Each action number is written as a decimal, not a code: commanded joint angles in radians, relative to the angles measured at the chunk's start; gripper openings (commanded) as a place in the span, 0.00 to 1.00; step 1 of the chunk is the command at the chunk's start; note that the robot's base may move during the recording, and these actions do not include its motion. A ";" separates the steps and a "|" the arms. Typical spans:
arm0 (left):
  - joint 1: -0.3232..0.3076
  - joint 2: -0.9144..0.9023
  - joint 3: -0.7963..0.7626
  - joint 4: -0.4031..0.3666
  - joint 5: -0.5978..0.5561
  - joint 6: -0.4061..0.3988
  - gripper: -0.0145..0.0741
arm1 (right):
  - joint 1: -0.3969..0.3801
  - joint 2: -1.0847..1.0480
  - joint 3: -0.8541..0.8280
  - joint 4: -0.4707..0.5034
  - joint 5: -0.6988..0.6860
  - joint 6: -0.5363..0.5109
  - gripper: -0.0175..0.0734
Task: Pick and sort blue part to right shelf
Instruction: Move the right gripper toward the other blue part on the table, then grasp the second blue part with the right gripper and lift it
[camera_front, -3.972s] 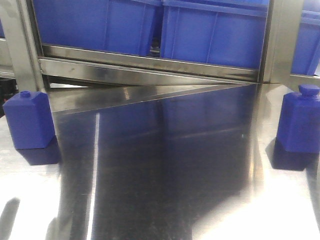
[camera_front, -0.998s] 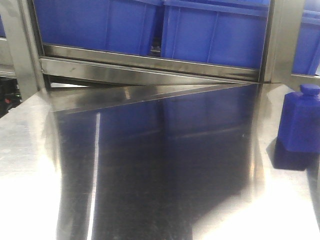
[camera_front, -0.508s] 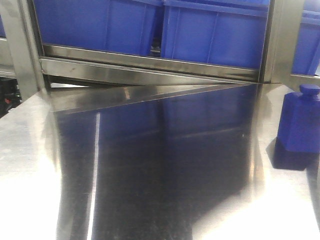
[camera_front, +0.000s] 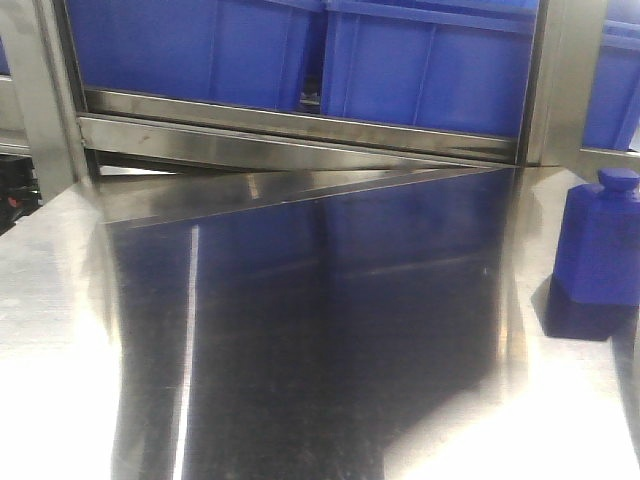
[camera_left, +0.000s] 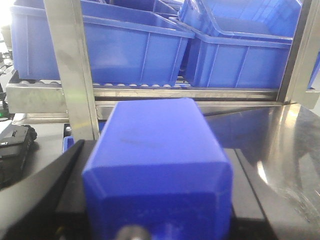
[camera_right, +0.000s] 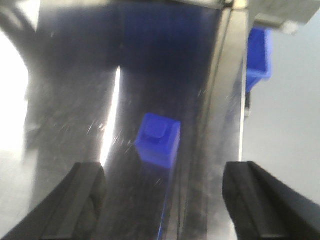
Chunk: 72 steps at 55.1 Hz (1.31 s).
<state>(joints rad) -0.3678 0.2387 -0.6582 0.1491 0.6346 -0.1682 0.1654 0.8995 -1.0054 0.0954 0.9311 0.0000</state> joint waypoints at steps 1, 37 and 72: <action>-0.004 0.012 -0.024 0.004 -0.096 -0.010 0.53 | 0.006 0.095 -0.115 0.000 0.041 0.028 0.85; -0.004 0.012 -0.024 0.004 -0.108 -0.010 0.53 | 0.157 0.547 -0.324 -0.185 0.205 0.319 0.85; -0.004 0.014 -0.024 0.004 -0.129 -0.010 0.53 | 0.154 0.800 -0.318 -0.207 0.119 0.338 0.83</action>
<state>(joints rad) -0.3678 0.2387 -0.6582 0.1491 0.6051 -0.1704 0.3224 1.7242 -1.2916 -0.0919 1.0711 0.3355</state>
